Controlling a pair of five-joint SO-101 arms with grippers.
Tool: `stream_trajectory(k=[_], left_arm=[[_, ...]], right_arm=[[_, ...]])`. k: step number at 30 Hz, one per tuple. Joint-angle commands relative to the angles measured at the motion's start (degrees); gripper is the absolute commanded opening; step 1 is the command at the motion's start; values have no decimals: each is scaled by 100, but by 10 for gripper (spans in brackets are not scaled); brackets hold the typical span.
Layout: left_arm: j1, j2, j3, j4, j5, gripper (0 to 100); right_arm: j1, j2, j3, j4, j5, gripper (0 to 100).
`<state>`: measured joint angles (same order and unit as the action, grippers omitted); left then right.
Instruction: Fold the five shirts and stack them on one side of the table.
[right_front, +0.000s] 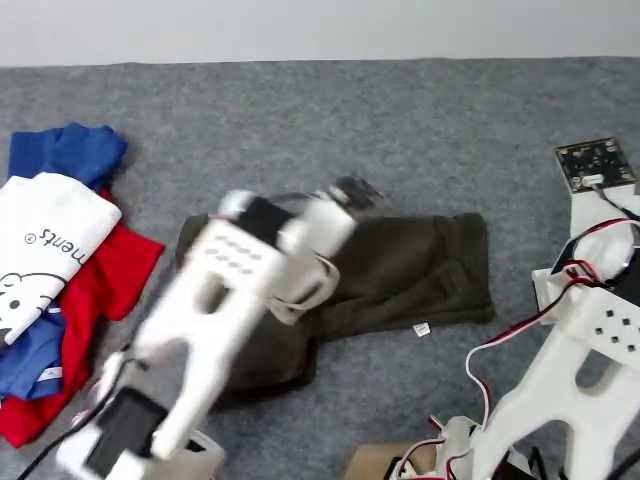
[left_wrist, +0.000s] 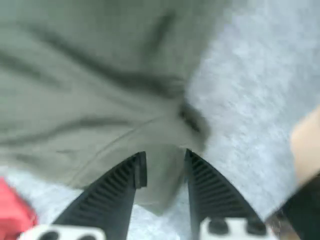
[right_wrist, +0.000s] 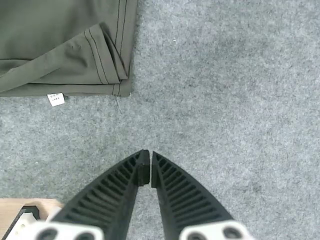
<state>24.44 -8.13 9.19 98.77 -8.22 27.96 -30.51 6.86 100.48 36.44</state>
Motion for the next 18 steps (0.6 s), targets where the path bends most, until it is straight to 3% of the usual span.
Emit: stream_trajectory(k=[1, 5, 11, 18], left_arm=[[-949, -985, -189, 158, 9, 105], [-1899, -1978, -180, 167, 9, 10], [-3095, -3130, -180, 158, 9, 3], [-4246, -3402, -119, 132, 9, 3]], right_arm=[[75, -207, -35, 215, -53, 9], [66, -207, -35, 251, -62, 10], [-48, -145, -26, 251, -290, 11], [-1771, 295, 615, -75, -1398, 9]])
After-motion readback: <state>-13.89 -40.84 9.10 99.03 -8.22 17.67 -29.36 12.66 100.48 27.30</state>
